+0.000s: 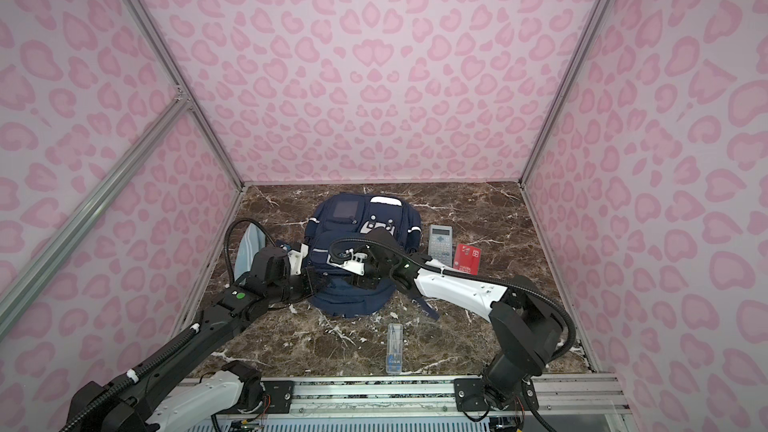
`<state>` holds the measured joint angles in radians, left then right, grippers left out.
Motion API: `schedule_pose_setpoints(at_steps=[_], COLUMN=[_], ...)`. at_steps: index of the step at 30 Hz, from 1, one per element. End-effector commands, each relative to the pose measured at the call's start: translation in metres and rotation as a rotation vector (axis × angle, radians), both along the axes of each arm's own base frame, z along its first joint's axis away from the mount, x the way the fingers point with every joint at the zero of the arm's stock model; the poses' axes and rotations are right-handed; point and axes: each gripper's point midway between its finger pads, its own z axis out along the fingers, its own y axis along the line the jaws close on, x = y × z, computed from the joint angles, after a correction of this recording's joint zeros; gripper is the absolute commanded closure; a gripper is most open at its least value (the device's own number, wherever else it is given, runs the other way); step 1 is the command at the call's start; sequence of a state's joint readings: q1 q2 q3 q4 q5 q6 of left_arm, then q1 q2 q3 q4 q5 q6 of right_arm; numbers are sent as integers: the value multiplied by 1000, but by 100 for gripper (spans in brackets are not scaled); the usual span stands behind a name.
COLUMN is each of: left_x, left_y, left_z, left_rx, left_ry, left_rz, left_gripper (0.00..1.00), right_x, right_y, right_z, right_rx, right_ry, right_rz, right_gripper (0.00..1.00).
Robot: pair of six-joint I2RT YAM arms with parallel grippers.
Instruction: Pack the student bag
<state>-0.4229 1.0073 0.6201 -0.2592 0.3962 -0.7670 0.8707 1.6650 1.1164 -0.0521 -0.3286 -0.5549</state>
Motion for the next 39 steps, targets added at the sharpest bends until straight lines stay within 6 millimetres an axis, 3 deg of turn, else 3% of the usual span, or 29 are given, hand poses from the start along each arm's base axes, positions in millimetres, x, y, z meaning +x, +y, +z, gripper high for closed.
schedule_pose_setpoints(at_steps=[1,2,4,9,13,15,19,21,23,24,26,28,32,35,39], left_x=[5,7,13,42,67,79,96,96,90,84,71,55,33,25,20], left_y=[-11,-9,5,70,118,134,143,141,124,112,87,57,25,17,12], left_z=[16,12,-1,-24,-26,-24,-25,-25,-24,-22,-15,-8,-3,1,11], left_rx=[-59,-36,38,115,165,202,204,197,128,100,59,14,-50,-74,-104], left_ry=[-55,-51,-36,11,-16,-45,-51,-55,-57,-58,-71,-77,-59,-63,-83], left_rz=[-38,-33,21,224,390,454,470,454,402,367,297,212,118,95,79], left_gripper=[97,97,97,97,97,97,97,97,97,97,97,97,97,97,97], right_x=[5,4,0,-8,-12,-15,-4,6,18,20,19,15,11,6,27], right_y=[7,7,4,-9,-16,-19,-40,-56,-68,-70,-62,-44,-9,13,15], right_z=[-6,-9,-11,-19,-17,-17,-13,-10,-13,-15,-10,1,28,31,18], right_rx=[-29,-36,-55,-104,-88,-99,-97,-85,-101,-108,-89,-64,39,85,34], right_ry=[1,13,17,2,21,27,52,71,87,100,115,74,-11,-11,-70], right_rz=[-7,-1,20,51,79,103,79,39,-17,-32,-60,-76,-139,-152,-260], right_gripper=[71,83,99,100,100,100,100,100,97,84,64,55,32,28,37])
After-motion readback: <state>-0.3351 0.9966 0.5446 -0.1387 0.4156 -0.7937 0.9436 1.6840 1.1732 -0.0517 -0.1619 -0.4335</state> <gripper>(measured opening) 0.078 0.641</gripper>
